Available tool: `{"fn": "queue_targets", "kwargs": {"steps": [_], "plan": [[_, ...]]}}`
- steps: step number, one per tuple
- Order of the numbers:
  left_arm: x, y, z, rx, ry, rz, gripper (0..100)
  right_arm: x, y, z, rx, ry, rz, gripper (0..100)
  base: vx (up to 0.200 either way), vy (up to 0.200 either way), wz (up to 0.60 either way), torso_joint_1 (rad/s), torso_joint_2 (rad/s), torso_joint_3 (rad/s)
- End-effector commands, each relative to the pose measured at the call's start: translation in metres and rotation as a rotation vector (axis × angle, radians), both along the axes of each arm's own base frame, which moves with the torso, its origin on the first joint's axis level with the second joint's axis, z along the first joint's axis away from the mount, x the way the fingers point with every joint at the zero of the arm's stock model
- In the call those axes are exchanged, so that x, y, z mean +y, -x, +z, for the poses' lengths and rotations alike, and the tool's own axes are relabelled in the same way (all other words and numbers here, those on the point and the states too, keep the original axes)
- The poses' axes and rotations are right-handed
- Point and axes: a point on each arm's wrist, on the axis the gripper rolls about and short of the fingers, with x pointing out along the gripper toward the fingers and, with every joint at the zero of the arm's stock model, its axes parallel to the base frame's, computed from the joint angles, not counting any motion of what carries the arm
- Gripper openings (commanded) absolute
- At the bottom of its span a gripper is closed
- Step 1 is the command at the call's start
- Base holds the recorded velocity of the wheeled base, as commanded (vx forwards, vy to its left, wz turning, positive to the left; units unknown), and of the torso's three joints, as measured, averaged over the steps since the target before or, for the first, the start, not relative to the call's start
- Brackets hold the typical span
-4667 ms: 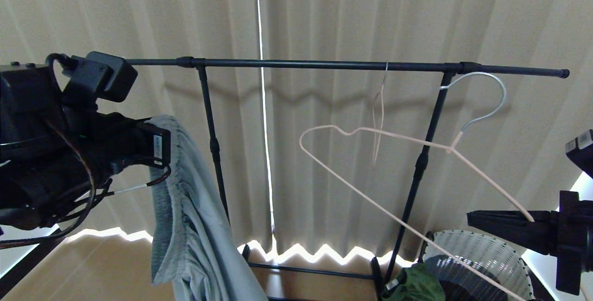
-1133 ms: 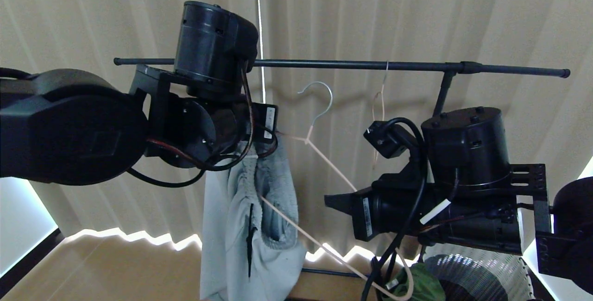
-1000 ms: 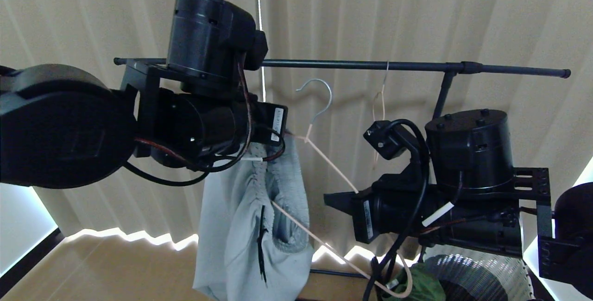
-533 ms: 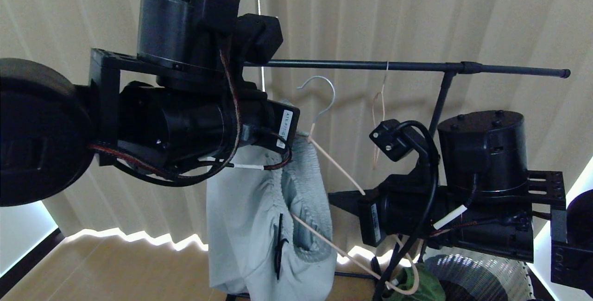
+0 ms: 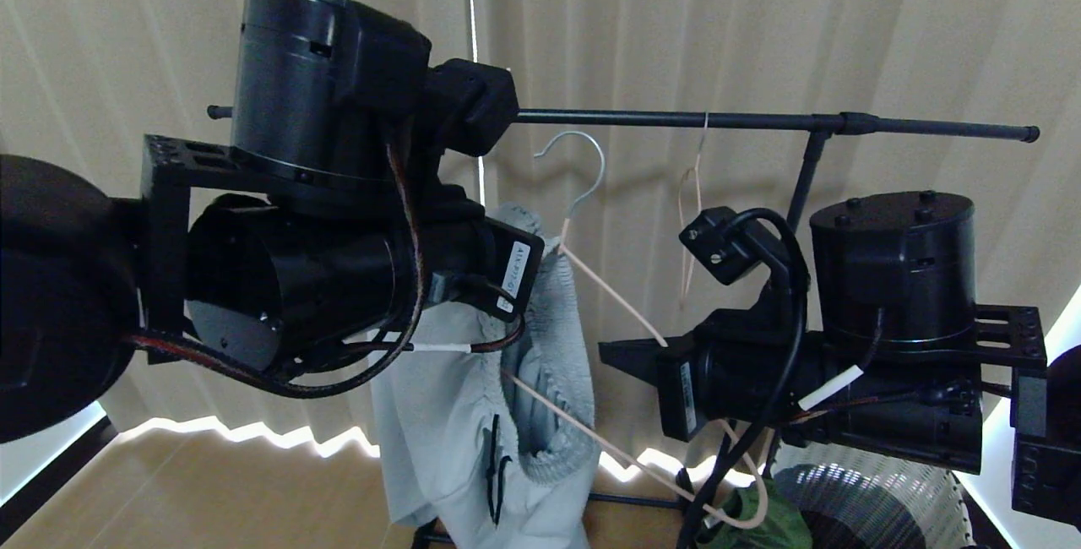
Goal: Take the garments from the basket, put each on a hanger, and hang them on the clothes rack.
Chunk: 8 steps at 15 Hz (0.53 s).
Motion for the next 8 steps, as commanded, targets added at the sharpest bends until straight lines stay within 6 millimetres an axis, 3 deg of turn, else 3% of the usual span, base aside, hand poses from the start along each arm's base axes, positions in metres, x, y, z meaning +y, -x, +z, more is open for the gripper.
{"fn": "queue_targets", "kwargs": {"steps": [1,6,7,8], "plan": [[0.0013,0.0019,-0.0085,-0.009,0.004,-0.004,0,-0.0036,0.0039,0.0086,-0.029,-0.028,0.002,0,0.000,0.000,0.00,0.000,0.00,0.000],[0.0025,0.0030,-0.0145,-0.036,0.015,-0.010,0,-0.0107,0.0117,0.0114,-0.067,-0.017,0.021,0,0.000,0.000,0.00,0.000,0.00,0.000],[0.0037,0.0048,-0.0136,-0.038,0.018,-0.013,100,-0.0113,0.0124,0.0127,-0.072,-0.022,0.022,0,0.000,0.000,0.00,0.000,0.00,0.000],[0.0037,0.0048,-0.0136,-0.038,0.018,-0.013,100,-0.0113,0.0124,0.0127,-0.072,-0.022,0.022,0,0.000,0.000,0.00,0.000,0.00,0.000]]}}
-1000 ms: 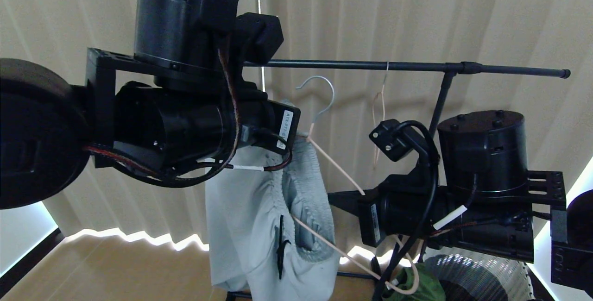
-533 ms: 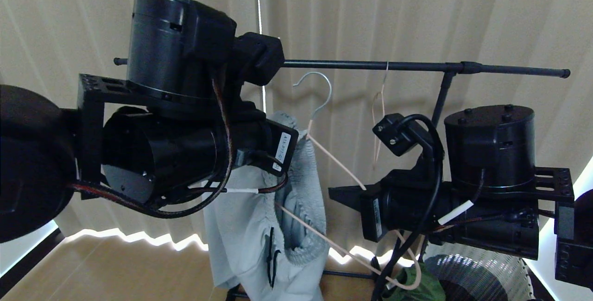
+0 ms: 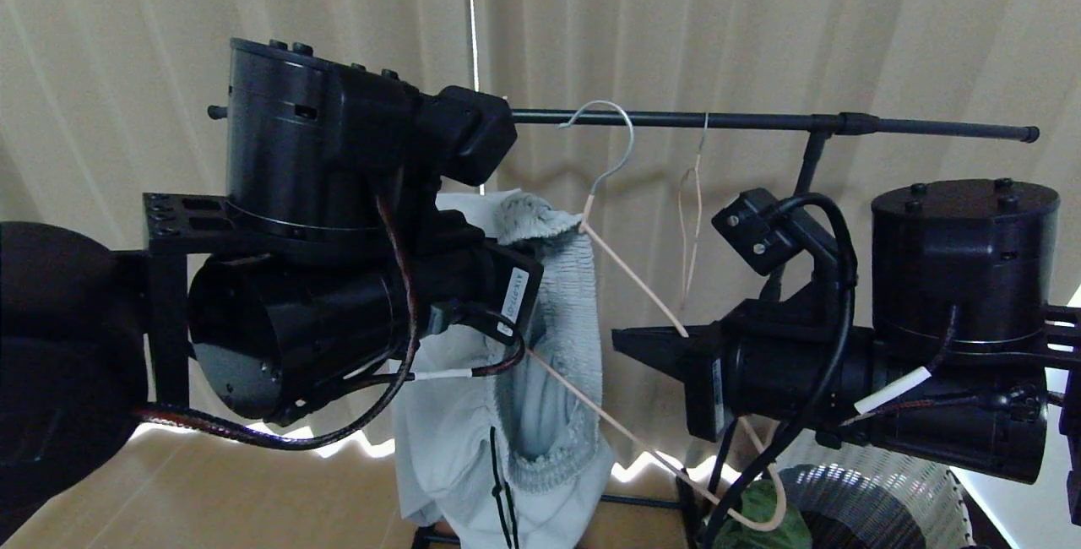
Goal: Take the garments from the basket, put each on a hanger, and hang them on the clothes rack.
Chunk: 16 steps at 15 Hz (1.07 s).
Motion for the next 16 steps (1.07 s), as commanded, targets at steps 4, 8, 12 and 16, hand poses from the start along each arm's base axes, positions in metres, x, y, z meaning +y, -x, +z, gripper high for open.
{"fn": "queue_targets", "kwargs": {"steps": [4,8,12,16], "plan": [[0.002,0.004,0.001,-0.005,0.003,-0.005,100,-0.002,0.003,-0.001,-0.056,-0.022,0.011,0,0.000,0.000,0.00,0.000,0.00,0.000],[0.014,0.017,0.006,-0.004,0.029,-0.055,100,-0.006,0.000,0.000,-0.111,-0.019,0.006,0,0.000,0.000,0.00,0.000,0.00,0.000],[0.040,0.038,0.010,-0.036,0.022,-0.078,100,-0.036,-0.018,0.005,-0.182,0.046,-0.076,0,0.000,0.000,0.00,0.000,0.00,0.000],[0.058,0.029,0.023,-0.143,0.064,-0.065,100,-0.051,-0.013,0.015,-0.160,0.074,-0.039,0,0.000,0.000,0.00,0.000,0.00,0.000]]}}
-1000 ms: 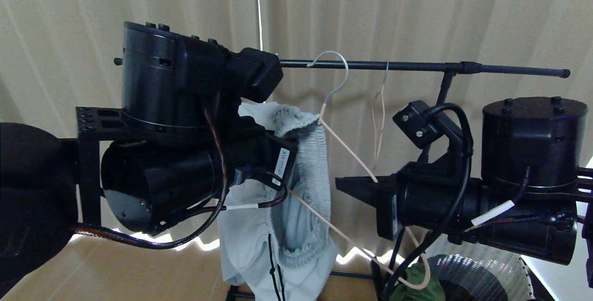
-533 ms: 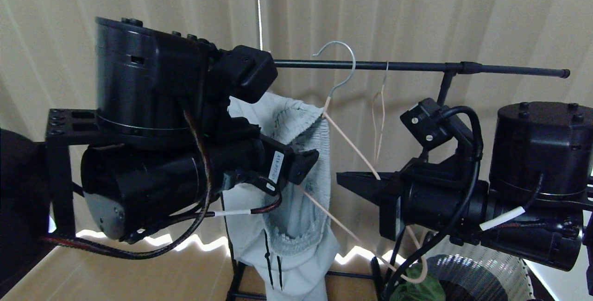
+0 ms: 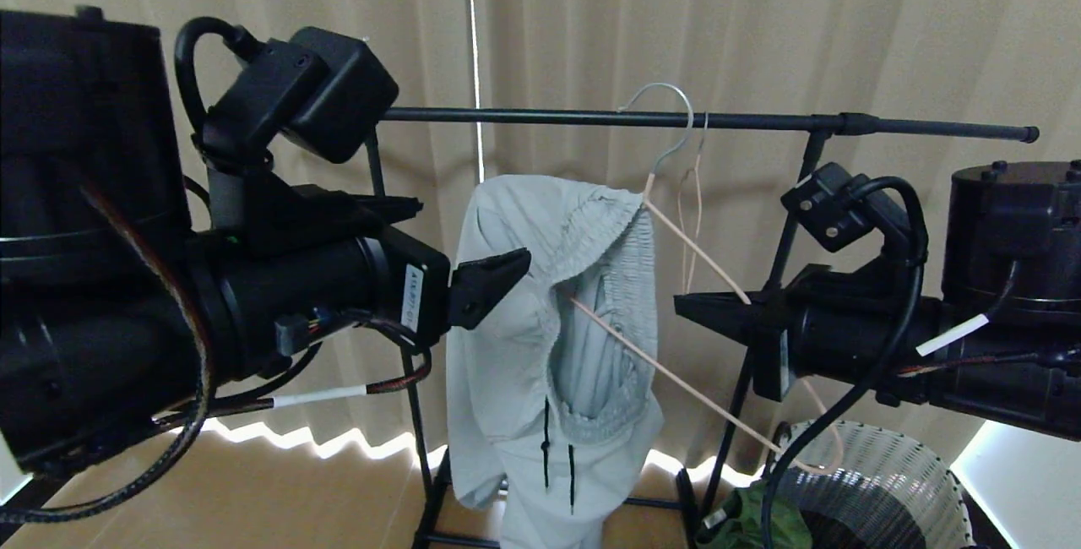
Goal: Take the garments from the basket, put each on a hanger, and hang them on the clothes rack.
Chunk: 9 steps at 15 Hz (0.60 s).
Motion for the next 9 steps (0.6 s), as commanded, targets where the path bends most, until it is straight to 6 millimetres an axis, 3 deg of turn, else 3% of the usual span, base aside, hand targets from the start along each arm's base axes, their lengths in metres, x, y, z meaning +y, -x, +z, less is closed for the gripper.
{"fn": "queue_targets", "kwargs": {"steps": [1,2,5,9], "plan": [[0.016,-0.004,0.008,-0.043,0.020,0.008,100,-0.006,0.004,0.011,-0.029,0.001,0.005,0,0.000,0.000,0.00,0.000,0.00,0.000],[0.030,-0.011,0.012,-0.059,0.043,-0.027,100,-0.014,0.008,0.012,0.004,0.076,0.002,0,0.000,0.000,0.00,0.000,0.00,0.000],[0.052,-0.024,0.012,-0.092,0.004,-0.034,100,-0.019,0.018,0.018,0.022,0.042,0.110,0,0.000,0.000,0.00,0.000,0.00,0.000],[0.065,-0.031,0.002,-0.269,-0.180,-0.240,100,-0.019,0.020,0.019,0.039,0.027,0.169,0,0.000,0.000,0.00,0.000,0.00,0.000]]}}
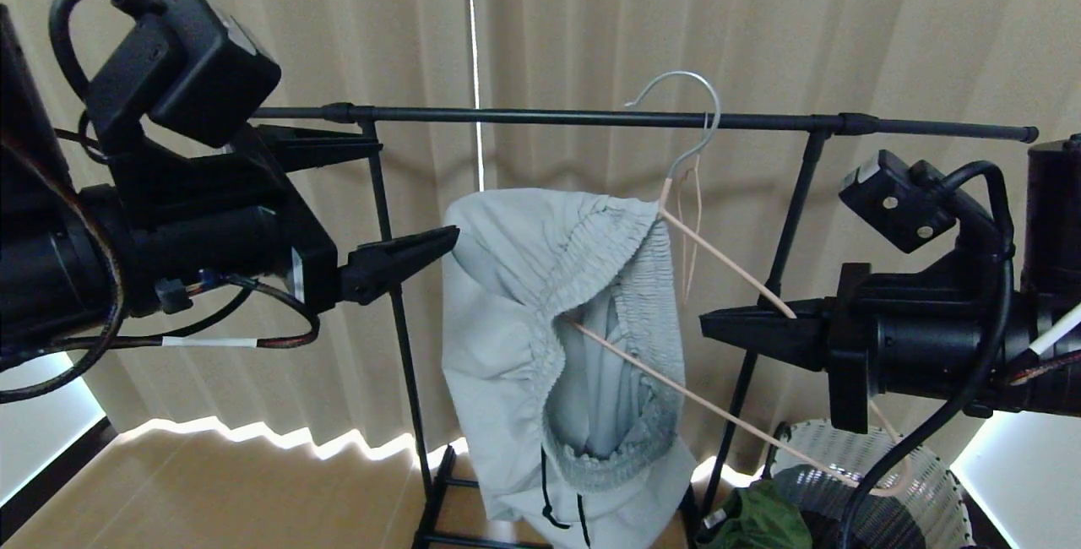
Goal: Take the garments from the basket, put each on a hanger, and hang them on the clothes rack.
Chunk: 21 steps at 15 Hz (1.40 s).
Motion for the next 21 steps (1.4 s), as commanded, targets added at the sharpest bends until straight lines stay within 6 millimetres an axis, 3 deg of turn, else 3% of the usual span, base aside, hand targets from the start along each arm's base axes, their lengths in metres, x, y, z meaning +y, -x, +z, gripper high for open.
{"fn": "queue_targets", "kwargs": {"steps": [1,5,9,15,21], "plan": [[0.004,-0.004,-0.005,-0.021,-0.038,-0.012,100,0.000,0.000,0.000,0.005,-0.001,0.010,0,0.000,0.000,0.00,0.000,0.00,0.000],[-0.012,-0.024,-0.018,-0.064,-0.138,-0.051,100,0.006,-0.005,-0.005,0.031,-0.008,0.058,0,0.000,0.000,0.00,0.000,0.00,0.000],[-0.034,-0.030,-0.024,-0.089,-0.177,-0.120,100,0.018,-0.003,-0.011,0.048,0.001,0.105,0,0.000,0.000,0.00,0.000,0.00,0.000],[-0.041,-0.049,-0.031,-0.100,-0.222,-0.097,100,0.021,0.006,-0.007,0.043,-0.017,0.165,0,0.000,0.000,0.00,0.000,0.00,0.000],[-0.043,-0.048,-0.031,-0.105,-0.231,-0.099,100,0.025,0.016,-0.004,0.034,-0.026,0.211,0,0.000,0.000,0.00,0.000,0.00,0.000]]}}
